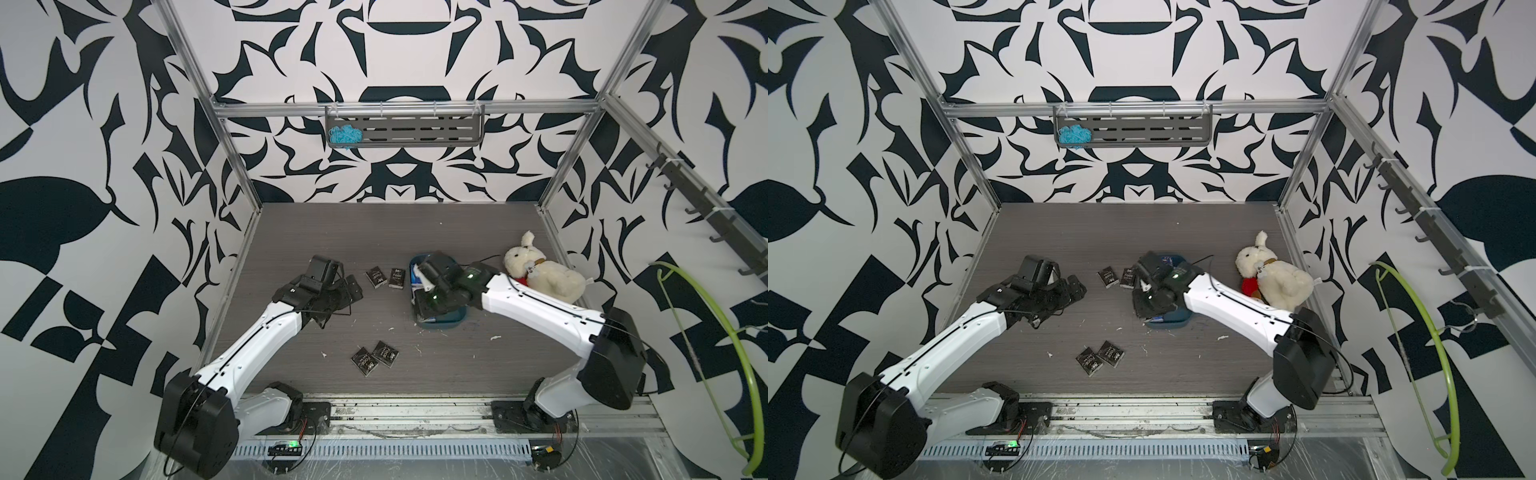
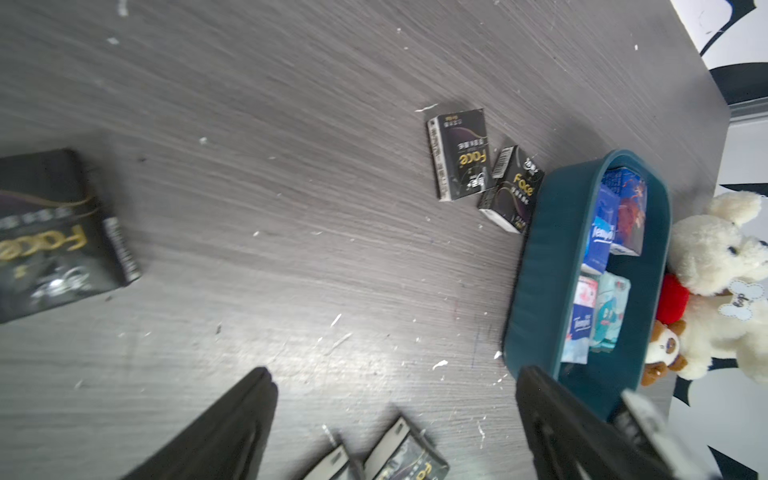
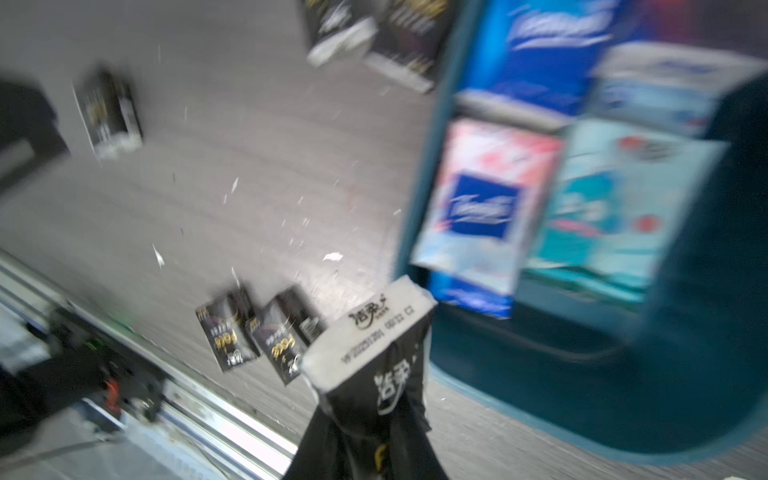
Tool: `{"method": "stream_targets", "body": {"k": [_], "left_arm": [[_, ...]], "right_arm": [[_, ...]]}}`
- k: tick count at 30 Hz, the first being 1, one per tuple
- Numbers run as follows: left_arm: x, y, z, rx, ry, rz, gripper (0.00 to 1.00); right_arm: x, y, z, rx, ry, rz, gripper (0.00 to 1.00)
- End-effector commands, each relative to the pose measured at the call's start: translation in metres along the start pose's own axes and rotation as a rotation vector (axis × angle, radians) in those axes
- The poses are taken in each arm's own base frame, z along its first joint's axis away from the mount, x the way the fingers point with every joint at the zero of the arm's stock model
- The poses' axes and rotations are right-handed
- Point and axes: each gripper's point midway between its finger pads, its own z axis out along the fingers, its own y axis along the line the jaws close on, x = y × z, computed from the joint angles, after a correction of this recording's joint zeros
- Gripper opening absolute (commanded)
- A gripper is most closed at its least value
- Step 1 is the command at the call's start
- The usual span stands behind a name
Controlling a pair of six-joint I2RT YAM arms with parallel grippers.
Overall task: Put the pocket tissues into the storage box
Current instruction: Place the pocket tissues in the storage box.
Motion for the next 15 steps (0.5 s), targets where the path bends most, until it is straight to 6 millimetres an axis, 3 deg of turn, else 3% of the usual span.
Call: {"method": "stream_targets", "body": {"k": [1, 9, 15], "left_arm": [[-0.006, -0.018, 0.003, 0.061, 0.019, 0.018, 0.96], [-0.006, -0.020, 0.022, 0.037, 0.070, 0.021, 0.96], [-0.016, -0.025, 0.030, 0.022, 0.060, 0.013, 0.96]], "right_arm": [[-0.026, -0.010, -0.020, -0.114, -0.073, 0.098, 0.20], [-0.070, -0.071, -0.020, -0.107, -0.075, 0.182, 0.20], [-0.097, -0.088, -0.002, -0.117, -0.035, 0.189, 0.20]]}}
